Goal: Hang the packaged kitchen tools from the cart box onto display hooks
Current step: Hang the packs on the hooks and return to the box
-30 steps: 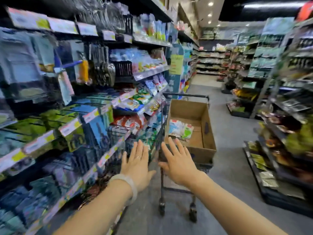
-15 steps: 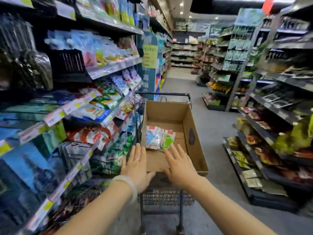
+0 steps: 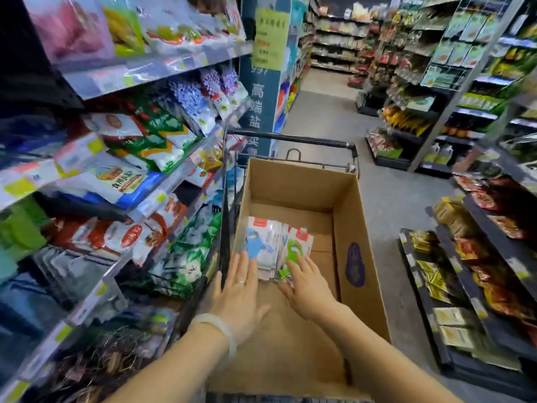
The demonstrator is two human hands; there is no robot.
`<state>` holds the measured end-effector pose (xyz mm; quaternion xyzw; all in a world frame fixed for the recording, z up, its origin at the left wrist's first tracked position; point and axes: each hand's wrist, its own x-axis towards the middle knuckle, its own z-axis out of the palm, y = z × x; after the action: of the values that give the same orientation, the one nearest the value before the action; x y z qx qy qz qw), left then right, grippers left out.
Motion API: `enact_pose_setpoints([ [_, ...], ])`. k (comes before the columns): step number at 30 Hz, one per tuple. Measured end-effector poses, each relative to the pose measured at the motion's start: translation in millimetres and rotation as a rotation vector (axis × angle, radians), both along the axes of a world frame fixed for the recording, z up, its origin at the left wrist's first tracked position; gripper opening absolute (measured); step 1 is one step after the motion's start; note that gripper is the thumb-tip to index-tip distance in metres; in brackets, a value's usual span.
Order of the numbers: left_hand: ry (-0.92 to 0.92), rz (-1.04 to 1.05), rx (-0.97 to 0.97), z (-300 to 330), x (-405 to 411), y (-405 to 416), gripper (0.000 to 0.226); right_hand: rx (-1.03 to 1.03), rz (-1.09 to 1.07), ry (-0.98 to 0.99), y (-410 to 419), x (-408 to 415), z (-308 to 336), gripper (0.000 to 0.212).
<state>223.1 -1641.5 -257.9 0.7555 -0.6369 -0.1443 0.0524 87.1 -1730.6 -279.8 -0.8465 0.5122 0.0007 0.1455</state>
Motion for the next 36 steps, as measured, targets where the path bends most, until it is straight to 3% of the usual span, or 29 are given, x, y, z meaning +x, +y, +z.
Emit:
enact_pose_setpoints([
  [4,-0.06,0.136,0.031,-25.7,9.5,-58.3,0.089,0.187,-0.03,-0.062,-76.6,23.6,-48.7,0.061],
  [8,-0.152,0.188,-0.08,-49.9,24.1,-110.8,0.106,0.373,-0.117,-0.112,-138.2,43.3,-94.8,0.052],
  [12,-0.193,0.214,-0.162,-72.3,31.9,-134.5,0.108,0.56,-0.327,-0.316,-174.9,69.3,-128.3,0.055],
  [18,-0.227,0.207,-0.201,-85.5,33.5,-150.9,0.118,0.524,-0.623,-0.481,-193.1,104.0,-152.2,0.041],
  [24,-0.198,0.142,-0.199,-83.9,26.3,-158.7,0.106,0.578,-0.596,-0.59,-202.2,93.8,-152.0,0.023],
  [27,-0.138,0.117,-0.203,-74.8,21.7,-164.5,0.091,0.652,-0.628,-0.712,-207.3,64.6,-133.2,0.029],
  [29,-0.058,0.113,-0.233,-63.7,17.2,-170.0,0.084,0.753,-0.613,-0.86,-210.1,40.4,-108.7,0.022],
  [33,0.515,0.285,-0.131,-44.1,14.1,-188.8,0.093,0.845,-0.293,-1.084,-210.5,17.8,-43.8,0.013],
  [36,0.894,0.405,-0.287,-34.0,19.2,-205.6,0.097,0.823,-0.144,-1.112,-210.5,24.5,-12.2,0.015],
])
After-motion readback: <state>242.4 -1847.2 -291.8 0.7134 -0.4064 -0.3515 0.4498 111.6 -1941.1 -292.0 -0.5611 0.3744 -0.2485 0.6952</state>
